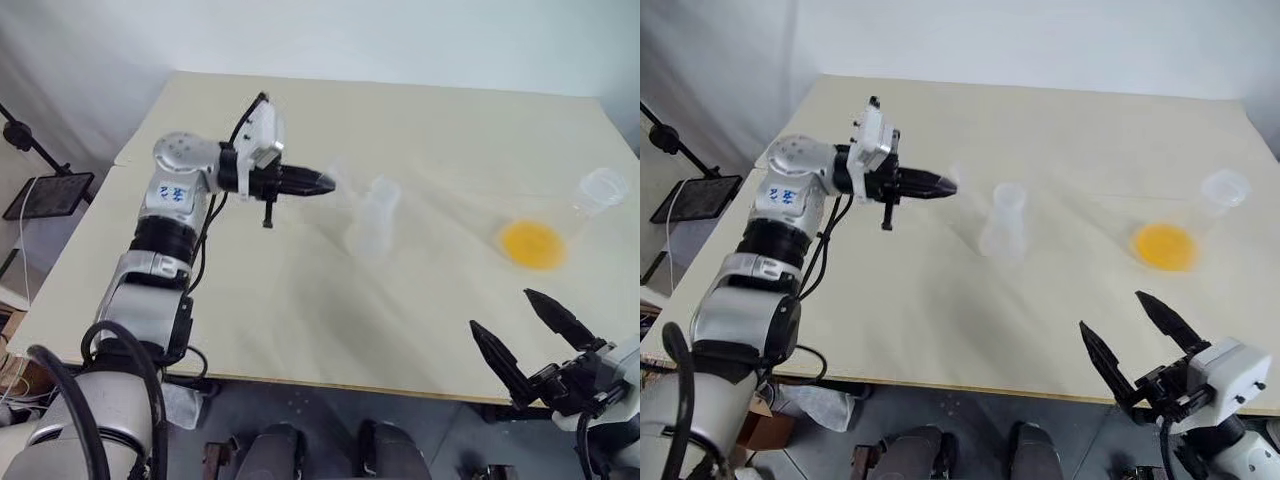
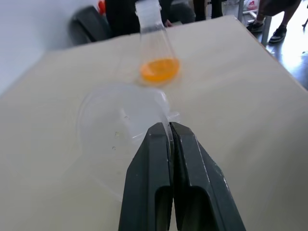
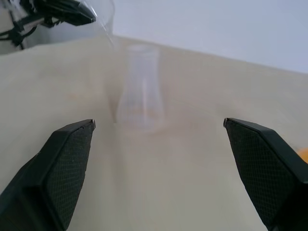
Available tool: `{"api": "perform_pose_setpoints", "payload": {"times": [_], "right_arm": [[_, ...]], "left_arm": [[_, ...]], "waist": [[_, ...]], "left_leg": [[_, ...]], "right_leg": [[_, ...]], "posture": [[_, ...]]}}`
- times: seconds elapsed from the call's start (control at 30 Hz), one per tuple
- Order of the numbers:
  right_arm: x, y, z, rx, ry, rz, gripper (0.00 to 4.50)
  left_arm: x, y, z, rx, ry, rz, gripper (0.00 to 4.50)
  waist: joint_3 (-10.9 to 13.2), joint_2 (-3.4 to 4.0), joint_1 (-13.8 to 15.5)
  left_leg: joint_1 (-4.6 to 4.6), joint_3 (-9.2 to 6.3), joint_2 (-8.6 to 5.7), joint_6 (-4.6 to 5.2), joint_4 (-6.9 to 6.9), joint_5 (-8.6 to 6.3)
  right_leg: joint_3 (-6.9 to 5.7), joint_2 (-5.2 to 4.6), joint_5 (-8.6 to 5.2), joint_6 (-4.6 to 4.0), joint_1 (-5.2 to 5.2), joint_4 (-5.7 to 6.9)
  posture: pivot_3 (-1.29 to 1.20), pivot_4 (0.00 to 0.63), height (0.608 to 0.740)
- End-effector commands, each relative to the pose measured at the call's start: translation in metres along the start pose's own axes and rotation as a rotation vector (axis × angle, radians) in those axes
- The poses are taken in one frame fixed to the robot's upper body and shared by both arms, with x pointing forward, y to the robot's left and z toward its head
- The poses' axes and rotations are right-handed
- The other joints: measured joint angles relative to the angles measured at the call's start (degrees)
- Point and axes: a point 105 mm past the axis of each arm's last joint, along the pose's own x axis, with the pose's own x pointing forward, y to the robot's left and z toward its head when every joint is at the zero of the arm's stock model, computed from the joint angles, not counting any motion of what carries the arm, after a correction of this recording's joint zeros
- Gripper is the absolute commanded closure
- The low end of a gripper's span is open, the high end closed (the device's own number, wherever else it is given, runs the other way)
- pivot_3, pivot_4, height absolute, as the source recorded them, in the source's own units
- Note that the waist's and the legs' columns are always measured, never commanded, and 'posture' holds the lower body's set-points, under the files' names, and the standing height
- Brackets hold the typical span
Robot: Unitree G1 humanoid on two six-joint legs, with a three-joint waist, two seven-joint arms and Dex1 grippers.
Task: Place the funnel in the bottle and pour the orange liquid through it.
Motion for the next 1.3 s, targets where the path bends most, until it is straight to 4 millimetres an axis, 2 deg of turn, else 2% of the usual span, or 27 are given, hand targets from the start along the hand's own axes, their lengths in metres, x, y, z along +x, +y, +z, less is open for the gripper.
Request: {"api": "perform_pose_setpoints", "payload": {"times": [0.03,0.13,0.27,0.53,0.73,0.83,1.0,1.23,1.3], "right_arm": [[-0.005,-0.011,0.011,-0.021,-0.055,-0.064,0.0],[-0.004,-0.005,0.006,-0.023,-0.041,-0.05,0.0],[-0.002,0.002,0.003,-0.009,-0.053,-0.053,0.0],[0.0,0.004,0.001,-0.009,-0.059,-0.054,0.0],[0.005,0.005,-0.001,-0.006,-0.061,-0.044,0.0],[0.006,0.005,-0.002,-0.004,-0.061,-0.039,0.0],[0.007,0.006,-0.004,-0.001,-0.059,-0.036,0.0],[0.007,0.005,-0.005,-0.004,-0.057,-0.042,0.0],[0.006,0.004,-0.005,-0.009,-0.057,-0.049,0.0]], "left_arm": [[0.012,0.012,0.018,0.14,0.045,0.003,4.49],[0.022,0.019,0.026,0.193,0.074,0.011,4.49],[0.026,0.021,0.023,0.272,0.153,0.007,4.49],[0.028,0.018,0.013,0.315,0.257,-0.054,4.49],[0.039,0.009,0.007,0.324,0.285,-0.121,4.49],[0.045,0.009,0.009,0.309,0.273,-0.123,3.85],[0.048,0.009,0.014,0.267,0.225,-0.117,2.26],[0.03,0.006,0.015,0.093,0.086,-0.117,0.13],[0.017,0.004,0.012,0.009,0.012,-0.111,0.06]], "waist": [[0.0,-0.01,-0.02],[0.01,-0.01,-0.16],[0.0,0.0,-0.35],[0.01,-0.02,-0.19],[0.01,-0.02,0.04],[0.01,-0.02,0.11],[0.01,-0.02,-0.14],[0.01,-0.02,-0.54],[0.01,-0.01,-0.72]], "left_leg": [[0.0,0.03,0.01,0.0,0.0,0.0],[0.01,0.1,0.04,0.01,-0.02,0.0],[0.03,0.14,0.06,0.01,-0.04,0.0],[-0.02,0.13,0.04,0.05,-0.03,0.01],[-0.02,0.13,0.04,0.08,-0.02,0.0],[-0.03,0.12,0.02,0.09,-0.02,0.01],[-0.04,0.13,0.03,0.11,-0.02,0.0],[-0.04,0.12,0.05,0.11,-0.02,0.0],[-0.03,0.12,0.05,0.1,-0.02,0.0]], "right_leg": [[0.0,0.01,0.0,0.0,-0.01,-0.01],[0.02,0.02,0.0,0.0,-0.03,-0.01],[0.04,0.02,0.0,0.01,-0.05,0.0],[0.03,0.01,0.0,0.01,-0.07,-0.01],[0.03,0.0,0.0,0.01,-0.06,-0.01],[0.03,-0.01,0.0,0.01,-0.06,-0.01],[0.03,-0.01,0.0,0.01,-0.07,-0.01],[0.02,0.0,0.0,0.01,-0.08,0.0],[0.02,0.0,0.0,0.01,-0.08,0.0]], "posture": [[0.0,0.15,0.74],[0.0,0.15,0.74],[0.0,0.15,0.74],[0.0,0.15,0.74],[0.0,0.15,0.74],[0.0,0.15,0.74],[0.0,0.15,0.74],[0.0,0.15,0.74],[0.0,0.15,0.74]]}}
